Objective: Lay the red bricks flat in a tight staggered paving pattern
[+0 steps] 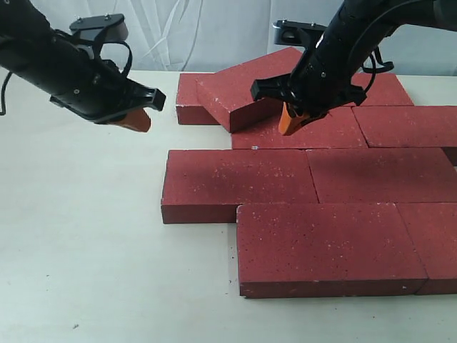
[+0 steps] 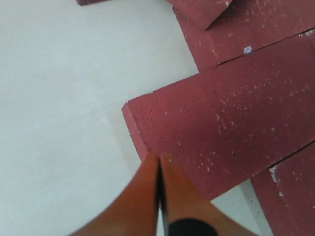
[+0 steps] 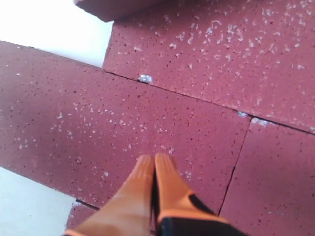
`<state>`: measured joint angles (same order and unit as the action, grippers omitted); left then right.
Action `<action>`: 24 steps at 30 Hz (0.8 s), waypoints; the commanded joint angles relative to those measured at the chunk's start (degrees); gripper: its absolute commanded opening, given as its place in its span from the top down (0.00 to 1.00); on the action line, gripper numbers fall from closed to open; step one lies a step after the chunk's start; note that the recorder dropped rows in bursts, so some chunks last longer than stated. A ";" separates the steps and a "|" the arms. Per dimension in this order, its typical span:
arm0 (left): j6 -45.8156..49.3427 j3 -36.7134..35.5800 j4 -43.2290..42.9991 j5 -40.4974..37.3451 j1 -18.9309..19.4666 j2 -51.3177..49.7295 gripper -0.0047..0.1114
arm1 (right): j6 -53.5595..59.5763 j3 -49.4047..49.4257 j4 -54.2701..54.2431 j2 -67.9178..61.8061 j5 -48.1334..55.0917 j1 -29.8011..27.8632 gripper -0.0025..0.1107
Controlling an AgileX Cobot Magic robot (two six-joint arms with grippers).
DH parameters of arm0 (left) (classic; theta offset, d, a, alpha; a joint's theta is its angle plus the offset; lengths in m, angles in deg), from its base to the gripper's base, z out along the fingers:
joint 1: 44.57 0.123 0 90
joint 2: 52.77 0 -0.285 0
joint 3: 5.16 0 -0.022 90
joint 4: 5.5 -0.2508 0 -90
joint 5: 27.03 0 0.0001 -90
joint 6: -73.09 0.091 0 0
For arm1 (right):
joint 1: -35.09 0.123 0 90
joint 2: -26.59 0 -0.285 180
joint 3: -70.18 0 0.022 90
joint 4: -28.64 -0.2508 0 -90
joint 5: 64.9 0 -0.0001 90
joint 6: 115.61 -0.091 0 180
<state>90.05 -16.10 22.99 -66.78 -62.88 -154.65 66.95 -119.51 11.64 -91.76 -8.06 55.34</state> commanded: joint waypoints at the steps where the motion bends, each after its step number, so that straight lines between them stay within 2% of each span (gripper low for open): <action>1: -0.15 0.31 -0.90 3.39 0.08 2.76 0.96 | 2.05 -0.20 -0.12 -0.01 -2.27 -0.25 0.98; 14: -0.15 8.15 -0.69 2.48 0.08 -0.25 0.96 | 2.16 -0.20 4.33 -0.01 -7.75 -0.91 0.98; 24: -0.25 14.00 2.22 2.08 0.08 -7.37 0.96 | 2.16 -5.31 2.45 -0.01 -8.60 -8.87 0.98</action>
<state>90.05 -3.39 23.48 -64.45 -62.88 -159.98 68.87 -122.72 14.54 -91.76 -15.90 48.86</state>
